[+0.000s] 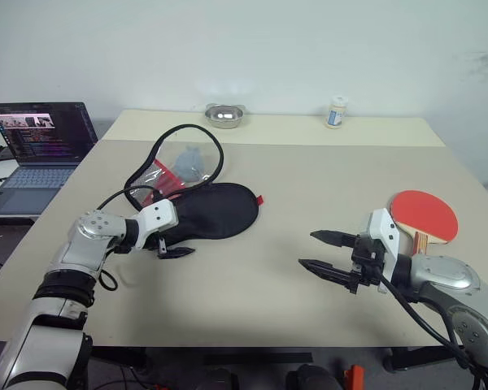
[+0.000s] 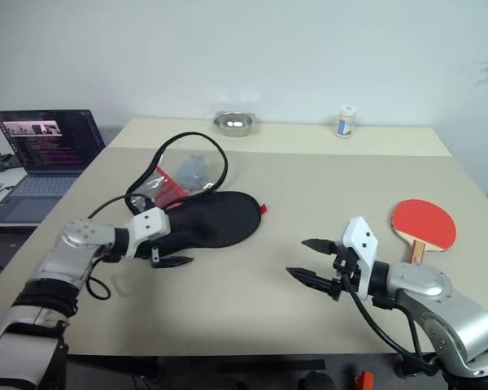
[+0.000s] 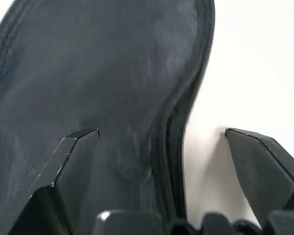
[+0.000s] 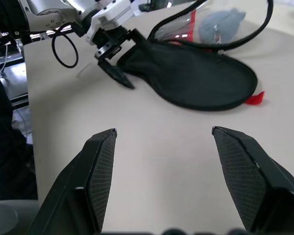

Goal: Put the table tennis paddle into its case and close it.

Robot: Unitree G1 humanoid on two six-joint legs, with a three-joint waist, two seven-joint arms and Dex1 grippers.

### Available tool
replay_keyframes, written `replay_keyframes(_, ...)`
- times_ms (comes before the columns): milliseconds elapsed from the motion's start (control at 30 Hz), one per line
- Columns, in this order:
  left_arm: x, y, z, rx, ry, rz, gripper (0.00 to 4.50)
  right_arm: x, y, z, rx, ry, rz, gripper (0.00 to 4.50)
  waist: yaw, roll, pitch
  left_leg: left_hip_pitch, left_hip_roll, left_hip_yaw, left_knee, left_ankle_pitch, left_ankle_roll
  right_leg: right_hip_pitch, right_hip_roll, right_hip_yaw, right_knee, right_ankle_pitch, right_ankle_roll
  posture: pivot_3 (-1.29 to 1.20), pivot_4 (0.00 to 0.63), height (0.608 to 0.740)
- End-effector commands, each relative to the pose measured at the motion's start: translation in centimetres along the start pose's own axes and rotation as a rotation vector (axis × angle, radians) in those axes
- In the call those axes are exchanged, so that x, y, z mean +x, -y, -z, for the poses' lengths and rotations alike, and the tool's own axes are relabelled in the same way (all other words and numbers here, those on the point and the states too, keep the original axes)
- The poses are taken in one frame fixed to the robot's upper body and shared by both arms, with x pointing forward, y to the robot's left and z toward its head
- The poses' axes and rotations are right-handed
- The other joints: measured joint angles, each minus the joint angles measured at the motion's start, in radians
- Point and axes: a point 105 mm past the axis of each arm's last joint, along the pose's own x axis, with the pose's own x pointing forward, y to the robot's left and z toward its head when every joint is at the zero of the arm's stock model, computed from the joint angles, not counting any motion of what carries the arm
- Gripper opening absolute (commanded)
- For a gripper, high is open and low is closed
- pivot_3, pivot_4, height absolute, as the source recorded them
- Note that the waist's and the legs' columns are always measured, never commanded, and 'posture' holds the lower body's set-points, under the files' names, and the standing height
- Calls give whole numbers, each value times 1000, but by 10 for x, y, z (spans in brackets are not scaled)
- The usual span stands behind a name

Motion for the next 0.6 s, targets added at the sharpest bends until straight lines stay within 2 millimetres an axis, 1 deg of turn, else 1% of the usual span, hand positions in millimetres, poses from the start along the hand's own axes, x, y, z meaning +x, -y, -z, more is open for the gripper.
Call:
replay_keyframes(33, -6, 5, 19, -24, -73, 36, 3922, -3, 3, -10, -39, 44, 21, 3404, 0, 0, 0, 0, 0, 0, 0, 0, 0, 0, 0, 0, 0, 0, 0, 0, 150, 740)
replay_keyframes(67, -6, 5, 21, -38, -75, 38, 3641, -3, 3, -10, -37, 50, 26, 3404, 0, 0, 0, 0, 0, 0, 0, 0, 0, 0, 0, 0, 0, 0, 0, 0, 150, 740)
replay_keyframes(133, -5, 5, 27, -62, -93, 40, 2824, -4, 6, -11, -34, 63, 40, 3404, 0, 0, 0, 1, 0, 0, 0, 0, 0, 0, 0, 0, 1, 0, 0, 0, 150, 740)
replay_keyframes(167, -4, 6, 29, -69, -100, 40, 2521, -5, 7, -11, -34, 66, 47, 3404, 0, 0, 0, 1, 0, 1, 0, 0, 0, 0, 0, 0, 1, 0, 1, 0, 150, 740)
replay_keyframes(233, -2, 7, 32, -78, -104, 43, 1772, -5, 9, -10, -37, 68, 56, 3404, 0, 0, 0, 2, 1, 0, 0, 0, 0, 1, 1, 0, 2, -2, 3, 0, 150, 740)
replay_keyframes(333, 2, 6, 29, -106, -80, 34, 727, -6, 9, -11, -39, 70, 57, 3404, 0, 1, -1, 3, 1, 0, 1, 2, 2, 1, 1, 0, 3, -1, 2, 0, 150, 740)
replay_keyframes(367, 4, 5, 25, -120, -55, 26, 344, -6, 10, -11, -41, 71, 58, 3404, 1, 1, -1, 4, 1, 0, 1, 2, 2, 2, 1, 0, 3, 0, 1, 0, 150, 740)
replay_keyframes(400, 8, 1, 17, -139, -16, 10, 6, -7, 10, -12, -42, 70, 59, 3404, 2, 1, -1, 4, 1, 0, 1, 3, 3, 2, 1, 0, 4, 0, 1, 0, 150, 740)
replay_keyframes(500, 18, 1, -13, -158, 79, 24, 6, -8, 11, -12, -42, 62, 62, 3404, 8, 1, -1, 4, 1, 0, 1, 4, 4, 2, 1, 0, 4, 1, 1, 0, 150, 740)
replay_keyframes(600, 30, 15, -43, -204, 152, 93, 6, -10, 10, -11, -41, 48, 60, 3404, 18, 1, -1, 1, 0, -2, 2, 4, 4, 2, 0, -2, 2, 1, 1, 0, 150, 740)
